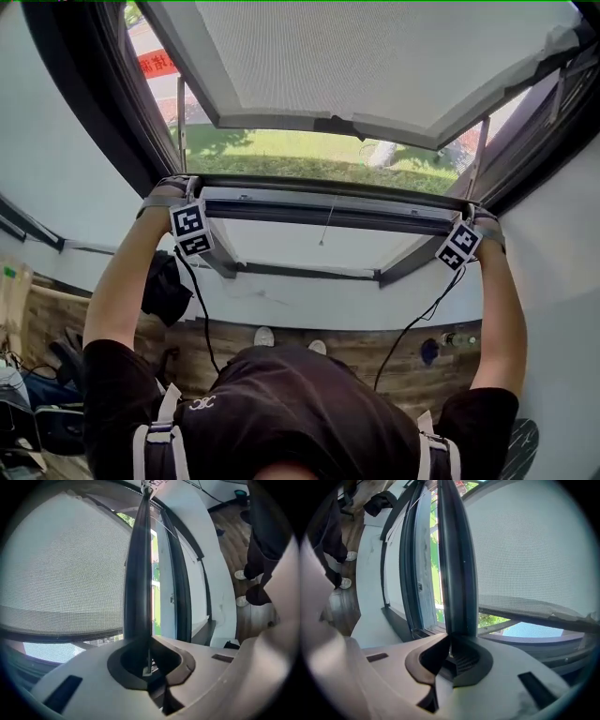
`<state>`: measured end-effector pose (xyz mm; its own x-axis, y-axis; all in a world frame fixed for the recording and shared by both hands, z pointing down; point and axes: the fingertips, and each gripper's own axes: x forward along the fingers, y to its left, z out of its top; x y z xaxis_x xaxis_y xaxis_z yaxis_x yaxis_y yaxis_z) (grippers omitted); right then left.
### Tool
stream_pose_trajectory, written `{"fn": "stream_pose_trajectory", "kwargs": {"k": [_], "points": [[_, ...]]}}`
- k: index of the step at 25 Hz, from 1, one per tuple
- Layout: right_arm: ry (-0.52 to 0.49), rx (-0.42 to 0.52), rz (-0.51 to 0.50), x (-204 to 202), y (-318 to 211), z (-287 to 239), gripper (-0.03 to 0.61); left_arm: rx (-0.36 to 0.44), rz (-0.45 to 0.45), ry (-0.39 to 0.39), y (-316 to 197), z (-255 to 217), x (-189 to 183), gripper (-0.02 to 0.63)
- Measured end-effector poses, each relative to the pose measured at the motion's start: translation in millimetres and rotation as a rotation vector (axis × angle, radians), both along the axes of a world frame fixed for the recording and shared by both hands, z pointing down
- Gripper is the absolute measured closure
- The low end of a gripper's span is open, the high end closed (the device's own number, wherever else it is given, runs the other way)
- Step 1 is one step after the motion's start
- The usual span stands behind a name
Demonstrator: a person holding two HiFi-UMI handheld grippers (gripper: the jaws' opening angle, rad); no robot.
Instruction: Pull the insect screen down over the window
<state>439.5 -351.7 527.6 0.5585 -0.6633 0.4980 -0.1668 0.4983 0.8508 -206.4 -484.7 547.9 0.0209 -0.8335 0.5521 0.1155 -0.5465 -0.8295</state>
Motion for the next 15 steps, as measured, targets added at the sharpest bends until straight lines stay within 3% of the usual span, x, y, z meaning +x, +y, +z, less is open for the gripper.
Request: {"fn": "stream_pose_trajectory", "kwargs": {"k": [6,15], "points": [[-0.004,-0.016,0.010,1,-2,57,0.555,-0.070,-0.016,0.031,2,59,0,0.586],[-0.004,-0.033,0.021,4,-3,125,0.555,-0.160,-0.038,0.006,4,126,-4,0.586]]}}
